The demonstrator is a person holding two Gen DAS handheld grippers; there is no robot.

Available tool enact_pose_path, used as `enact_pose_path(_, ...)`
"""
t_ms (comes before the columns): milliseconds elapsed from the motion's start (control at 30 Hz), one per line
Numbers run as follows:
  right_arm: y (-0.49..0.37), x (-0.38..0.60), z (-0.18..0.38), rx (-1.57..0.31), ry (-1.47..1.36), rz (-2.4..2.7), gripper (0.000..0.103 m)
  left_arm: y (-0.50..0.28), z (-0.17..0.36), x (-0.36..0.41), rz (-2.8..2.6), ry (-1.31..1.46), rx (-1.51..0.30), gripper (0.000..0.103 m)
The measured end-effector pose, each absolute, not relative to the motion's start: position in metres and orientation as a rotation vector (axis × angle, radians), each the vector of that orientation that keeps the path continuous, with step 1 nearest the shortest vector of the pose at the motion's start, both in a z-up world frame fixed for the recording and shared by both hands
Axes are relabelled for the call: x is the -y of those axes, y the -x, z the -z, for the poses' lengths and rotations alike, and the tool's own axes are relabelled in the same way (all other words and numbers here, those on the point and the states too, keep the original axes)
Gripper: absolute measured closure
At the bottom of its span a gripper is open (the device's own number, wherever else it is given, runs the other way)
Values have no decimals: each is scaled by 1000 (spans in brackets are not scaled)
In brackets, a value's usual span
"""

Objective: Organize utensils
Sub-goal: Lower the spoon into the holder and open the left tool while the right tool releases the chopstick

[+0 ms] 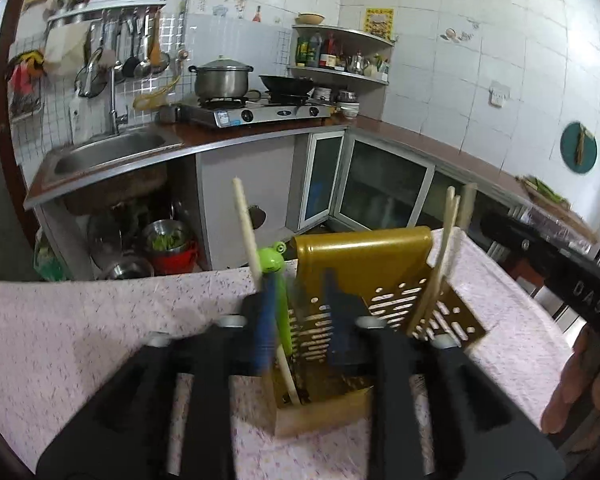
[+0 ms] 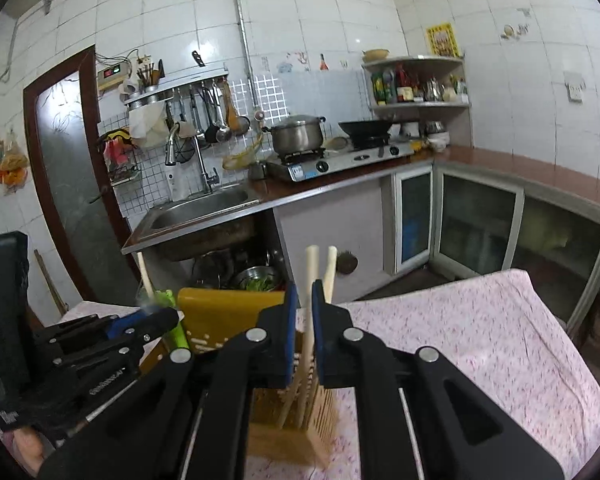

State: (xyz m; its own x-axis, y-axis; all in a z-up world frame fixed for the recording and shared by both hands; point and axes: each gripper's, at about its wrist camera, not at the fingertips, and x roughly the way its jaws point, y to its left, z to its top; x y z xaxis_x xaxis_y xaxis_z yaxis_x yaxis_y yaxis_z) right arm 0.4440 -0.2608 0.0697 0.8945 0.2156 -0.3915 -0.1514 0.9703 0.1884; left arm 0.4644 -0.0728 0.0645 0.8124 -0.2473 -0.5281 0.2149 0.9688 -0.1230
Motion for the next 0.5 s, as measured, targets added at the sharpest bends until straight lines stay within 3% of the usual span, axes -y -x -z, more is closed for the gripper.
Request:
enact_pose_path(33,-441,262,-71,-430,-157,-185,92,-459,-70,70,236,69,-569,48)
enact_pose_path(133,-424,270,-77,-446,-183,-163,54,-439,-85,60,221,94,-594,26)
enact_pose_path(333,-385,283,-72,-558,-179,-110,45,-401,-90,41,223,126,-723,9)
enact_pose_path(500,-354,288,-55,-638,-161,-60,35,-365,-75,31,213,119,-802,5)
